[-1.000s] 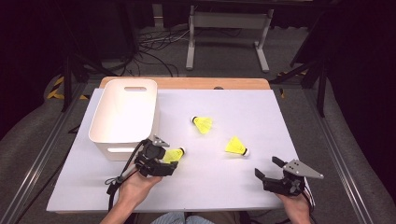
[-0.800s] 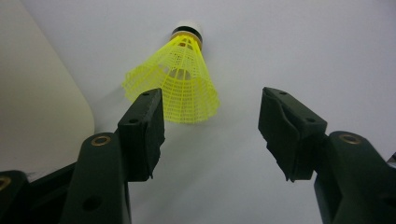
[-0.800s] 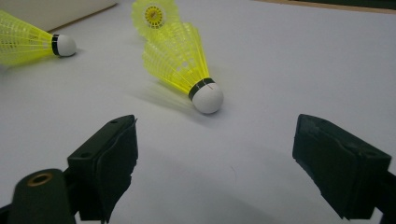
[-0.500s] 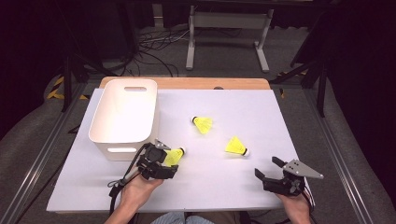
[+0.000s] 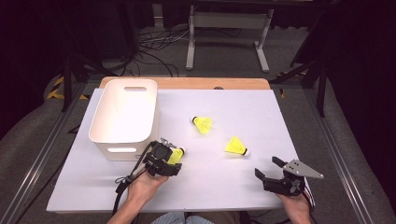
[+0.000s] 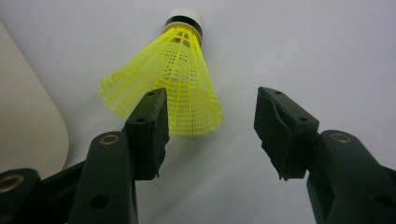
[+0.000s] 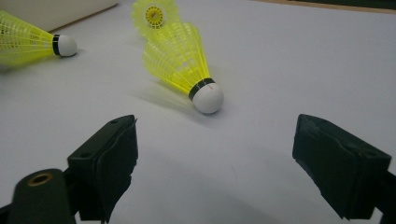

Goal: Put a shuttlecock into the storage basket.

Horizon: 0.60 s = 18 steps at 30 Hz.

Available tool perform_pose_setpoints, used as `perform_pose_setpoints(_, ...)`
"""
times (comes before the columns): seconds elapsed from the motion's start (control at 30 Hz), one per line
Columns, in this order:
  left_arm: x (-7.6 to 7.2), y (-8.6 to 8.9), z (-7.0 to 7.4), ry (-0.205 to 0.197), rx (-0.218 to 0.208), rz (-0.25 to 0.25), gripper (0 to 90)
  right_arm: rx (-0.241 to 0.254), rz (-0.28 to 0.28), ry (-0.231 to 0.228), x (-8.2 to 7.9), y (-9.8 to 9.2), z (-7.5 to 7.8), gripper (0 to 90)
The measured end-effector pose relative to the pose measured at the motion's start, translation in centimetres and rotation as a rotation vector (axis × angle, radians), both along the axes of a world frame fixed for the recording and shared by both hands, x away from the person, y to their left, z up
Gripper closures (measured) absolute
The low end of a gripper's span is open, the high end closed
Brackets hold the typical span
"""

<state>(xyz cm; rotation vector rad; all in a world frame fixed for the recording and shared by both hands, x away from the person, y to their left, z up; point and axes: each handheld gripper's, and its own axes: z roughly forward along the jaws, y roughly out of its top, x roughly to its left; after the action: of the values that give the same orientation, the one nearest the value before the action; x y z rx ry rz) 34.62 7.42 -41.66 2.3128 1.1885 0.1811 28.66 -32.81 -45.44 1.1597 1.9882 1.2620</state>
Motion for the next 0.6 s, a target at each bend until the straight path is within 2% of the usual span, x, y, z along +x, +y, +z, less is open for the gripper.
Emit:
perform_pose_setpoints(0.27,0.8,-0.4,-0.8,0.018,0.006,0.005,52.8,0.0,0.001,0.0,0.0,0.0,0.0,14.4)
perform_pose_setpoints(0.6,1.3,-0.4,-1.1,0.006,0.019,0.023,66.8,0.0,0.001,-0.001,0.0,0.0,0.0,14.4)
